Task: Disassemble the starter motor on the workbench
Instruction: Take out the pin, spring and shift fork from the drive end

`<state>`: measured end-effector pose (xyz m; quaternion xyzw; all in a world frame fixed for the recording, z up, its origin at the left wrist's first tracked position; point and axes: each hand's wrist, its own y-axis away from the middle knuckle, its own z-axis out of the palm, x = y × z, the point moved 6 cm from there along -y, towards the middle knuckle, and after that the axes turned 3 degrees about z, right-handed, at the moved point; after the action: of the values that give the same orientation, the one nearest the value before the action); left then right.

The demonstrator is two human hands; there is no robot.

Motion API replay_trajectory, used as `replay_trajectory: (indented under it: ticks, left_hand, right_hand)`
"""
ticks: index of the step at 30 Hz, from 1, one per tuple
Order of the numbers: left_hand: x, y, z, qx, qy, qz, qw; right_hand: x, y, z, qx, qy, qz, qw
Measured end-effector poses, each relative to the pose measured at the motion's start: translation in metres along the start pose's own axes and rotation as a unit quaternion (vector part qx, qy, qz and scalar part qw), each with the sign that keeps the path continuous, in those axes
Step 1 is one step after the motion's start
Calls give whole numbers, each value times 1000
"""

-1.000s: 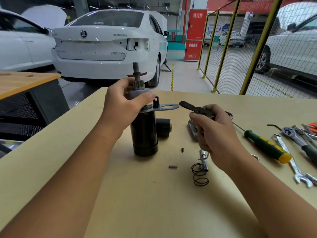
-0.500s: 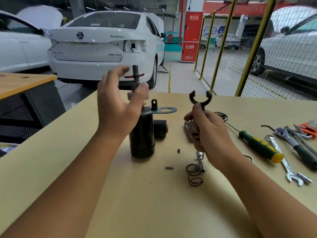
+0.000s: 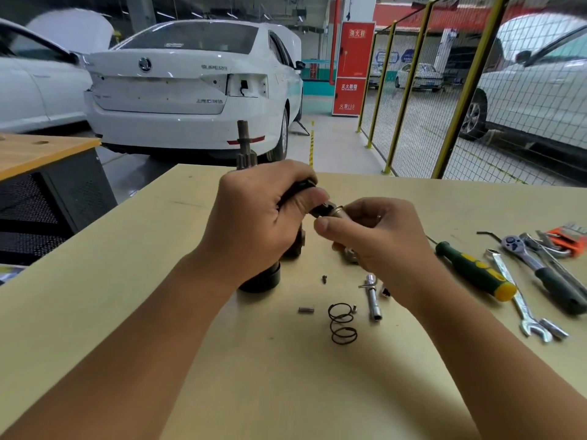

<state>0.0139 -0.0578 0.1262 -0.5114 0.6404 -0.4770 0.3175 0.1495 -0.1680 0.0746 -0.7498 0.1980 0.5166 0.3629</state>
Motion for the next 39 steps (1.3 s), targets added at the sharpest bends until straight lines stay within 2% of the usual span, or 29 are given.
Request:
replay_trajectory:
  ticks: [3,6,10,13,19,23,24,25,27,28,30,32,34,36,37,39]
  left_hand:
    - [-5,2,6,-9,62,-57,996]
    - [-12,4,4,5,134,-114,984]
    - [-10,4,2,15,156,-121,980]
    - [-7,7,5,56,177,-152,971]
    - [12,12,15,140,210,-186,950]
    - [5,7,4,192,308,-227,904]
    - [2,5,-1,176,306,-211,912]
    - [2,2,-3,131,283,-175,934]
    - [12,0,6,-23,178,-68,981]
    - [16,3,16,-99,115,-22,988]
    - [19,9,38,-213,24,14,977]
    - [17,13,51,-281,-9,10,960]
    - [14,16,55,-310,-30,-2,950]
    - [7,23,61,-360,-79,-40,929]
    - [2,28,65,-399,-105,-67,908]
    - [-1,36,71,-454,-119,-106,876]
  right_hand:
    - [-1,-1,-2,-45,10,-14,999]
    - [0,-1,-3,-132,-31,-23,990]
    - [-1,-1,-4,-208,-97,-32,973]
    - [-1,-2,-2,-258,-163,-12,952]
    - [1,-3,1,-352,-312,42,882]
    - [5,4,3,-406,-445,101,791]
    - [5,2,-1,-392,-450,100,796]
    - [7,-1,-6,-362,-433,95,820]
    - [12,-8,-16,-281,-345,85,892]
    - [13,-10,-19,-243,-287,84,923]
    - [18,-12,-24,-164,-172,86,968]
    - [21,-12,-27,-93,-61,80,991]
    - [19,-11,-26,-60,94,39,993]
    - [17,-9,-19,-62,265,-6,962]
    - [19,-8,-15,-70,324,-19,943]
    - [23,-7,-9,-84,356,-19,930]
